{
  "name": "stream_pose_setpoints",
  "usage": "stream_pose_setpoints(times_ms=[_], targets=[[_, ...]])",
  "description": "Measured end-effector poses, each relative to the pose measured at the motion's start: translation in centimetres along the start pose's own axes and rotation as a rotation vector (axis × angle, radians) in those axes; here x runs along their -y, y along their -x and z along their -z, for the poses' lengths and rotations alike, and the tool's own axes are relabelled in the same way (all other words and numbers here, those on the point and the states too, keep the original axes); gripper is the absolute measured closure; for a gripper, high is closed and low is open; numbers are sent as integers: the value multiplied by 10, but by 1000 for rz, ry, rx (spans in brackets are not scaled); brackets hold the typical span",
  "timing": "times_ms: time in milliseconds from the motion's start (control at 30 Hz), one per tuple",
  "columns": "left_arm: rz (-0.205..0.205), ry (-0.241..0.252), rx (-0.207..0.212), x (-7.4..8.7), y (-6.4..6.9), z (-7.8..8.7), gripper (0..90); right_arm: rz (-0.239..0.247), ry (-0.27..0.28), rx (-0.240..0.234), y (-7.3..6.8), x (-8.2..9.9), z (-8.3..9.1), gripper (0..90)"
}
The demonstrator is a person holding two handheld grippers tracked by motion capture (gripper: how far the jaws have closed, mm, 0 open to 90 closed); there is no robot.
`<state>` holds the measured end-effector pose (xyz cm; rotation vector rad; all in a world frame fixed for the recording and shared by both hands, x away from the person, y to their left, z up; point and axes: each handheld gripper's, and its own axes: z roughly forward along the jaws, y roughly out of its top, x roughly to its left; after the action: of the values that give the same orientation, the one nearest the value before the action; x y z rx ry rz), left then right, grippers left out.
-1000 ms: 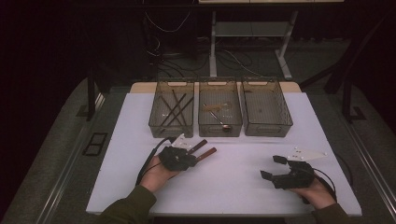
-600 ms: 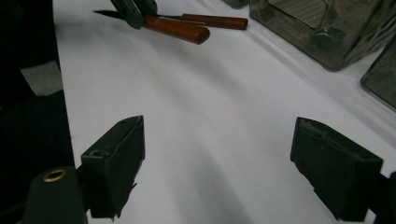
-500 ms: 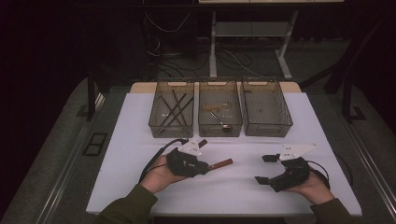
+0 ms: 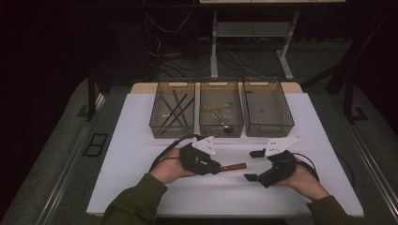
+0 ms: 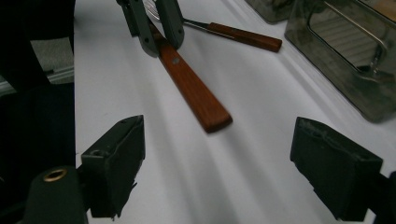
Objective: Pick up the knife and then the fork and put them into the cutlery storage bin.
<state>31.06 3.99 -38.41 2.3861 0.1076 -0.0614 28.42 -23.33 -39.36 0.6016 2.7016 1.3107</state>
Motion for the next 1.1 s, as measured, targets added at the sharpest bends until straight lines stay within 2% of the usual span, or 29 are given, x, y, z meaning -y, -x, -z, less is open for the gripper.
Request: stream_pose_setpoints(times_ms=[200,267,300,367,400,500,567,667,700,800,900,933,967,1100], targets=[[-37,-22,11,-6,1,-7,769,42,-26,-38,-1,-14,-13,181],[-37,-26,20,-5,3,-9,769,67,-34,-52,-3,-17,-19,182],[-41,-25,21,-6,4,-9,768,65,-41,-61,-4,-18,-21,185],[-67,-33,21,-7,5,-10,769,84,-66,-68,-6,-18,-26,185],[-81,-36,24,-7,6,-10,769,110,-80,-63,-6,-17,-27,188],[-94,-43,32,-9,11,-12,768,127,-109,-77,-10,-15,-32,190],[-115,-48,37,-10,13,-12,769,139,-121,-98,-13,-14,-33,241],[-121,-62,48,-11,17,-13,769,151,-134,-113,-15,-14,-36,256],[-114,-60,55,-11,19,-14,768,154,-138,-118,-15,-14,-37,284],[-127,-70,70,-12,21,-15,769,172,-164,-155,-17,-13,-39,411],[-148,-84,60,-13,22,-18,768,188,-179,-185,-17,-12,-42,508],[-157,-92,61,-13,22,-18,768,191,-181,-190,-18,-12,-42,533],[-152,-86,65,-13,23,-19,768,180,-189,-190,-20,-12,-43,556],[-150,-97,73,-15,25,-19,768,186,-208,-199,-21,-12,-45,641]])
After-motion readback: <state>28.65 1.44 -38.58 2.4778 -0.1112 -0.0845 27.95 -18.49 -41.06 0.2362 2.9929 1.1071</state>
